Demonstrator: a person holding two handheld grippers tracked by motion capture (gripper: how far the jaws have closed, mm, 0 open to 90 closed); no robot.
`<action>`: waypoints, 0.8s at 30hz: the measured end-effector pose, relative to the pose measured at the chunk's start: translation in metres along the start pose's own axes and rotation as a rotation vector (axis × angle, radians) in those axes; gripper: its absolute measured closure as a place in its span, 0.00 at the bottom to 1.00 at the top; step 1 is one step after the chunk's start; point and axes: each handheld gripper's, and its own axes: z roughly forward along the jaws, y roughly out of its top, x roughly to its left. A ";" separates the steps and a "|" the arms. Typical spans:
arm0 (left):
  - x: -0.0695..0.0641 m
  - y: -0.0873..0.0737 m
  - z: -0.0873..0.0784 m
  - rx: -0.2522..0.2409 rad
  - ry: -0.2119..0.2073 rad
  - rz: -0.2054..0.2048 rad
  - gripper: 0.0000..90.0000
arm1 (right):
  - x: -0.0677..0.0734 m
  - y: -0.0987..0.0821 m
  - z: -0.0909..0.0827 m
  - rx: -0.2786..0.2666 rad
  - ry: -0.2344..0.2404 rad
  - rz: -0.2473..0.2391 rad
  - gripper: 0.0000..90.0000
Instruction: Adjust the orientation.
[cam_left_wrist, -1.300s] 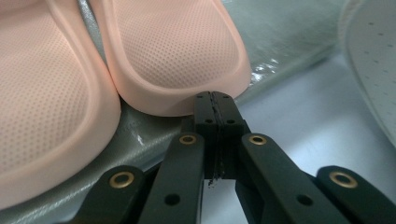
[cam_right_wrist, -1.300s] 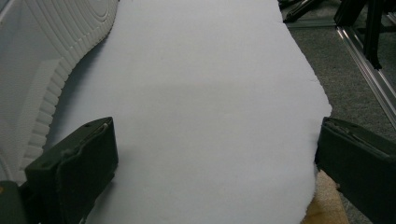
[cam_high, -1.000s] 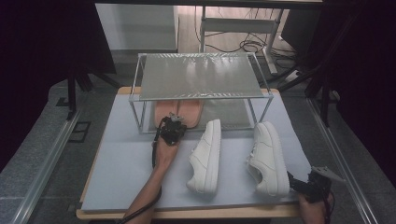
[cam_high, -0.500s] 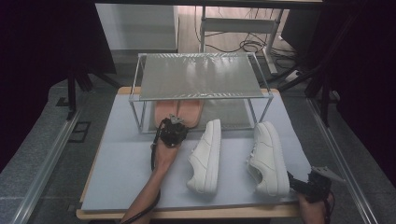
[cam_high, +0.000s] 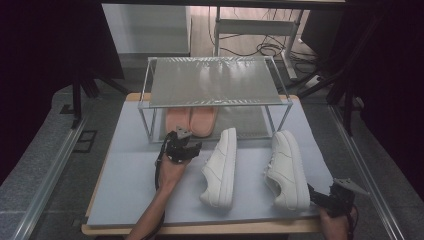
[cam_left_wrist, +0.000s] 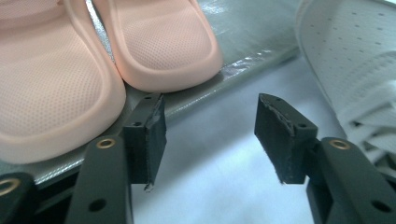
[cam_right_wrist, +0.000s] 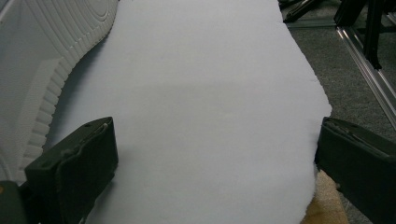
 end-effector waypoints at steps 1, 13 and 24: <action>0.000 -0.001 -0.002 0.001 0.000 0.009 0.46 | 0.000 0.000 0.000 0.001 0.000 0.001 0.00; 0.008 -0.021 -0.030 0.043 -0.077 0.017 0.24 | 0.000 0.000 0.000 0.001 -0.002 -0.002 0.00; 0.012 -0.050 -0.060 0.079 -0.067 0.054 0.14 | 0.000 0.000 0.000 0.002 -0.003 -0.002 0.00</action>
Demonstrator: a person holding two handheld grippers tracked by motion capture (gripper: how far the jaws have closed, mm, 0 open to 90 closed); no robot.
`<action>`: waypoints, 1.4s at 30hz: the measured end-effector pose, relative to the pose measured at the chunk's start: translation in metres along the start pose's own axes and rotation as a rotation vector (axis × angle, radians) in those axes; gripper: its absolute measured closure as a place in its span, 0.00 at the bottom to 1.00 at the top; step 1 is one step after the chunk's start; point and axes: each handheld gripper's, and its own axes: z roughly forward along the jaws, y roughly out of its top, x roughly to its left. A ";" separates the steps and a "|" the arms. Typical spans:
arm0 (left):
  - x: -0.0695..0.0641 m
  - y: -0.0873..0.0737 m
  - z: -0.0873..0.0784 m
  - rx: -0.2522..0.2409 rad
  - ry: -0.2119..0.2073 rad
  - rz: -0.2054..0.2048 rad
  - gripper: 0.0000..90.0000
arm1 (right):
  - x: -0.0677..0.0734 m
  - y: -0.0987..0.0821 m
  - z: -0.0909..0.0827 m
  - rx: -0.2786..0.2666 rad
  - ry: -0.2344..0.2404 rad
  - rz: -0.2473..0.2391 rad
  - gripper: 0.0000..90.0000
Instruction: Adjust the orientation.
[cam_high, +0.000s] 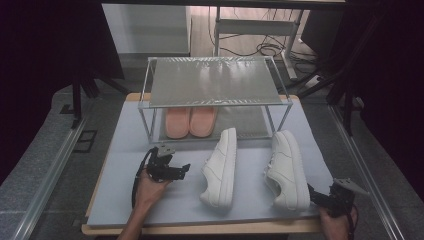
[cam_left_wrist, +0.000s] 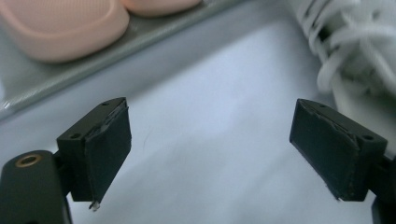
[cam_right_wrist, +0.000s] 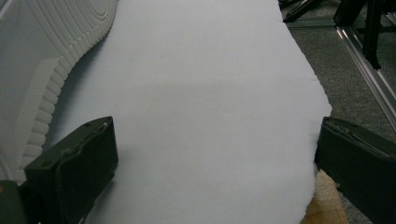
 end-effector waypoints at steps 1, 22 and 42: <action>0.000 -0.003 -0.002 0.002 0.004 0.002 0.12 | 0.000 0.000 0.000 0.002 -0.001 -0.002 0.00; 0.004 -0.045 -0.013 0.091 0.047 -0.004 0.12 | -0.004 0.006 -0.006 0.040 0.025 -0.006 0.06; 0.004 -0.047 -0.014 0.078 0.057 -0.002 0.14 | -0.001 0.035 -0.032 0.072 0.158 -0.009 0.42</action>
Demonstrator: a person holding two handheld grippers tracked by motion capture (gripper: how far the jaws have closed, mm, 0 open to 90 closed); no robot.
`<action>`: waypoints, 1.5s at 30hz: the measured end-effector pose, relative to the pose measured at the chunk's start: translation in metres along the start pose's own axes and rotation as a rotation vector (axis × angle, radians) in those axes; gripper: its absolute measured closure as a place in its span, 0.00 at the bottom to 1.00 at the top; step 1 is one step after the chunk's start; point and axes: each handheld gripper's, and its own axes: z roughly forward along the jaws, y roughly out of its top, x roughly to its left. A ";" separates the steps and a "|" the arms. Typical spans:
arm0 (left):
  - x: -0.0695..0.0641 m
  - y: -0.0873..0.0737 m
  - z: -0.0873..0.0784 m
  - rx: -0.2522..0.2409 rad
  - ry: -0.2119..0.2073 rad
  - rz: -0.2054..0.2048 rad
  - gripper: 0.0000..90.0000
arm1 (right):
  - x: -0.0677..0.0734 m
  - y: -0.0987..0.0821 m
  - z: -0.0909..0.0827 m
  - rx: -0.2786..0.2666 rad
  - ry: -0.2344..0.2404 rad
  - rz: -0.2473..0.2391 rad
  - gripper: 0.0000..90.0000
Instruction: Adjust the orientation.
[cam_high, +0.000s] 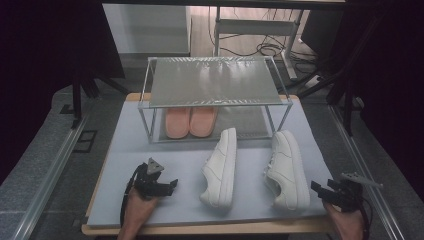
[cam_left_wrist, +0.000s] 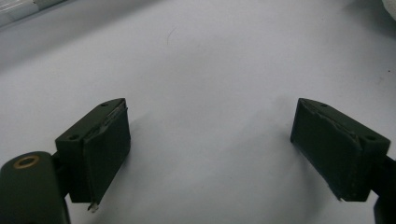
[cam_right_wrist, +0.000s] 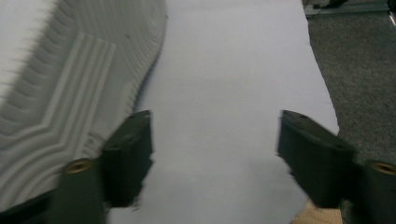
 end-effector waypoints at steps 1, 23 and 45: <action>0.000 0.000 0.000 -0.001 0.000 0.001 0.14 | 0.001 0.001 -0.002 0.001 0.003 -0.006 0.47; 0.000 0.000 0.000 -0.005 -0.002 0.004 0.15 | 0.047 0.044 -0.028 -0.059 0.141 -0.203 1.00; -0.001 0.000 0.000 -0.006 -0.001 0.007 0.16 | 0.064 0.050 -0.012 -0.009 0.148 -0.262 1.00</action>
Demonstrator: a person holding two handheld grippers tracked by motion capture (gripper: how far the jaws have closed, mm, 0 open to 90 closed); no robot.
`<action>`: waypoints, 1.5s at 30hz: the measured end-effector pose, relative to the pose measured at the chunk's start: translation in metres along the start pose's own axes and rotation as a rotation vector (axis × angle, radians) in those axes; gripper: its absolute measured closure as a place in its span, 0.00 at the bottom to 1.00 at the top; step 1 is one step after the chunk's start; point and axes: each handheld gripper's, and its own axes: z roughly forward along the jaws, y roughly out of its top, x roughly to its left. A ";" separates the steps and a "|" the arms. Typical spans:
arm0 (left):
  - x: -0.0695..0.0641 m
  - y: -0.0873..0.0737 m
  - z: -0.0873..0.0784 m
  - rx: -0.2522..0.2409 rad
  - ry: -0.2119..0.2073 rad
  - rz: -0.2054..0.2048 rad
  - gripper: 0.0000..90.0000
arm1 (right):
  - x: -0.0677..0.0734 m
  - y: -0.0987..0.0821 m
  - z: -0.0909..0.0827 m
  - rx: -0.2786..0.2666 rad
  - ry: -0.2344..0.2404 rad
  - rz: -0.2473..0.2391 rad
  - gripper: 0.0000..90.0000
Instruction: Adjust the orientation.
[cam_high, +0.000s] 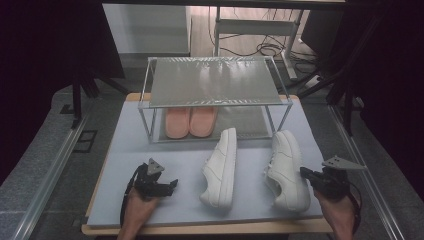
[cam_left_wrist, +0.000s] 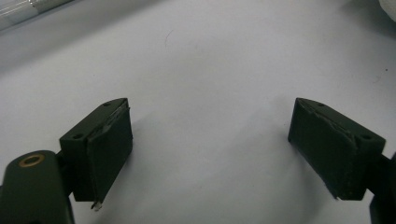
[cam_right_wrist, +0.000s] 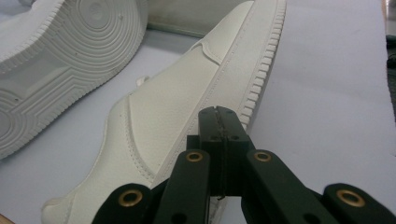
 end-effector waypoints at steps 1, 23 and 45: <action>0.000 0.000 0.000 0.000 0.000 0.000 0.16 | -0.001 0.000 0.000 0.002 -0.002 0.002 1.00; 0.001 0.000 0.000 0.002 -0.004 -0.003 0.16 | -0.031 -0.015 -0.012 0.019 -0.113 0.087 1.00; 0.001 0.000 0.000 0.005 -0.006 -0.005 0.16 | -0.072 -0.055 -0.009 0.032 -0.178 0.229 1.00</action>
